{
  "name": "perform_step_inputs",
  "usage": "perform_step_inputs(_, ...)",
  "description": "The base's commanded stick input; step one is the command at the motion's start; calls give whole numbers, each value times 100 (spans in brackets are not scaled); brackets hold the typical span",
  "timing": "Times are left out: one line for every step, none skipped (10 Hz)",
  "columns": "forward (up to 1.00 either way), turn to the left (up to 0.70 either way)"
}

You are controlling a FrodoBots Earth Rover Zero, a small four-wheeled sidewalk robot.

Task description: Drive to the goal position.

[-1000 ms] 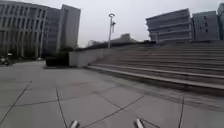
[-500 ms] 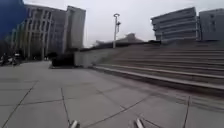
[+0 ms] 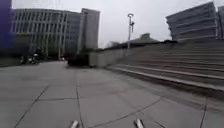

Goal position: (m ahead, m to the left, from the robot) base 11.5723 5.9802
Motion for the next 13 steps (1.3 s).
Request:
perform_step_inputs(0,0)
perform_step_inputs(0,0)
perform_step_inputs(0,0)
perform_step_inputs(0,0)
perform_step_inputs(0,0)
perform_step_inputs(0,0)
perform_step_inputs(0,0)
perform_step_inputs(100,42)
perform_step_inputs(100,42)
perform_step_inputs(100,42)
perform_step_inputs(100,42)
perform_step_inputs(100,42)
perform_step_inputs(100,42)
